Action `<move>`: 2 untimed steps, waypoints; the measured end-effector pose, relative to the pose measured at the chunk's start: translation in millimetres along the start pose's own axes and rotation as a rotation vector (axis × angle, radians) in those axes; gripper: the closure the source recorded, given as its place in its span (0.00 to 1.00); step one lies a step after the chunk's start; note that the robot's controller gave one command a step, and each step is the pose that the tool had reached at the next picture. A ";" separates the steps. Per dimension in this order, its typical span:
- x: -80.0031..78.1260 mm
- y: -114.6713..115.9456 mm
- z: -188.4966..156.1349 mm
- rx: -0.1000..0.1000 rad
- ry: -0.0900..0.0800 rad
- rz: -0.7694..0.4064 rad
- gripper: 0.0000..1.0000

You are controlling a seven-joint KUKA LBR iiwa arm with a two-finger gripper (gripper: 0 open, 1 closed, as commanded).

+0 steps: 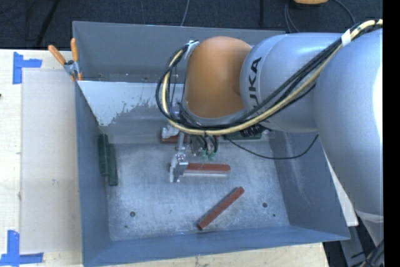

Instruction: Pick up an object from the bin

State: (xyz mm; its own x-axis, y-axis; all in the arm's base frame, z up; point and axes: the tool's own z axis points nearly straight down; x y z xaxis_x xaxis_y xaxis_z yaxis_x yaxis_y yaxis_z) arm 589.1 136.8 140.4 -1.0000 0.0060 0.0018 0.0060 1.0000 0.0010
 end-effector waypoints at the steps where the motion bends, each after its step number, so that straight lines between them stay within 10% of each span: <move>1: 0.0 0.0 0.0 0.000 0.000 0.000 0.00; 2: -3.8 -69.7 63.1 -0.003 -0.016 0.041 1.00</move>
Offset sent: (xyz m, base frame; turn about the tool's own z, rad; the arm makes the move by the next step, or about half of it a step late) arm -0.0023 -0.0707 -0.0704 0.0391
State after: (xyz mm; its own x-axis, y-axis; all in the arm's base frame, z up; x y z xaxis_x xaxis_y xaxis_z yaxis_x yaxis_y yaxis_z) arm 592.4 67.1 77.3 -0.9988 0.0475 -0.0144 0.0474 0.9989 0.0046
